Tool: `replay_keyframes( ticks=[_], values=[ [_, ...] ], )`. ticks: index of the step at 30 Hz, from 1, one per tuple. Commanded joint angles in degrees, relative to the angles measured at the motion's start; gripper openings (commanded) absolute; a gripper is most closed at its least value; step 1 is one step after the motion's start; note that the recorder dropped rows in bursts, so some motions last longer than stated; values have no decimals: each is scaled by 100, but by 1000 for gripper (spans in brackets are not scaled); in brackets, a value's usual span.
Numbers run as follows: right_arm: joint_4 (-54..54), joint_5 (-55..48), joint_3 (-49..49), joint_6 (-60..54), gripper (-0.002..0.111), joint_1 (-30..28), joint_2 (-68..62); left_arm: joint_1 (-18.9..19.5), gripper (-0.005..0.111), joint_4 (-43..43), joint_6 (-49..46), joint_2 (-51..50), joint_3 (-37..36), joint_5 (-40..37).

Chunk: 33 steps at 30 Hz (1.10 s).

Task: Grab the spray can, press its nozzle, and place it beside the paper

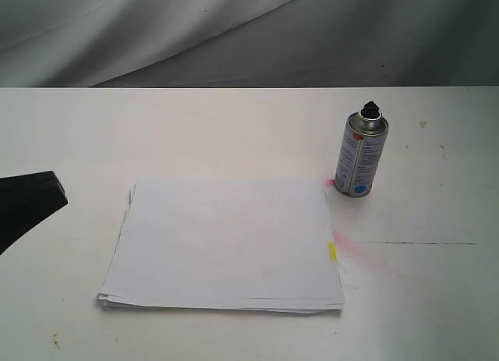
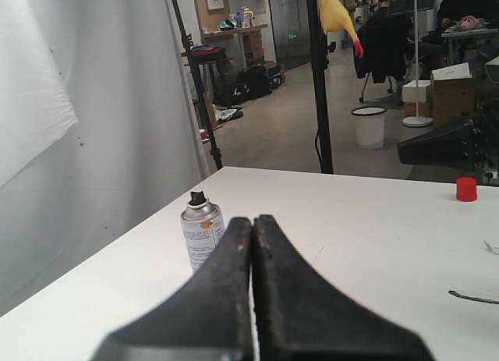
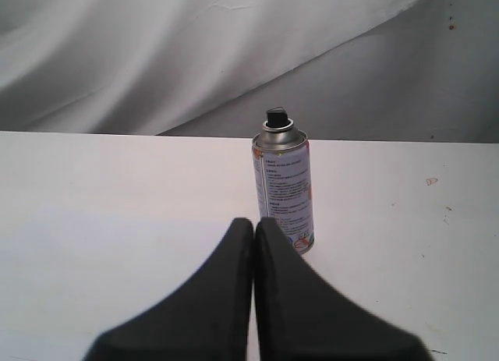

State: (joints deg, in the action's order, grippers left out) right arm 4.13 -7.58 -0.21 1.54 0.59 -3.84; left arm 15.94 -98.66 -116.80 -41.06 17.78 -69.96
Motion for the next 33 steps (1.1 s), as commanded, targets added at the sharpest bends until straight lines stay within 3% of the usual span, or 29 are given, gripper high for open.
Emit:
replay_keyframes(
  ticks=[1, 7, 13, 20, 25, 27, 31, 33],
  values=[
    [-11, -18, 21, 30, 0, -5, 27, -28, 0, -128, -22, 26, -16, 0],
    [-11, -18, 21, 30, 0, -5, 27, -71, 0, -128, -22, 41, -16, 0],
    [-11, -18, 21, 30, 0, -5, 27, -561, 0, -128, -22, 732, -16, 86],
    [-11, -18, 21, 30, 0, -5, 27, -1125, 0, 329, 392, 2429, -19, 1746],
    [-11, -18, 21, 30, 0, -5, 27, -1125, 0, 338, 1541, 3103, -19, 3617],
    [-11, -18, 21, 30, 0, -5, 27, -1125, 0, 338, 2428, 3221, -19, 4604],
    [-11, -18, 21, 30, 0, -5, 27, -1125, 0, 845, 2881, 3221, -19, 5110],
    [-11, -18, 21, 30, 0, -5, 27, -1125, 0, 1863, 3605, 3221, -19, 5110]
  ],
)
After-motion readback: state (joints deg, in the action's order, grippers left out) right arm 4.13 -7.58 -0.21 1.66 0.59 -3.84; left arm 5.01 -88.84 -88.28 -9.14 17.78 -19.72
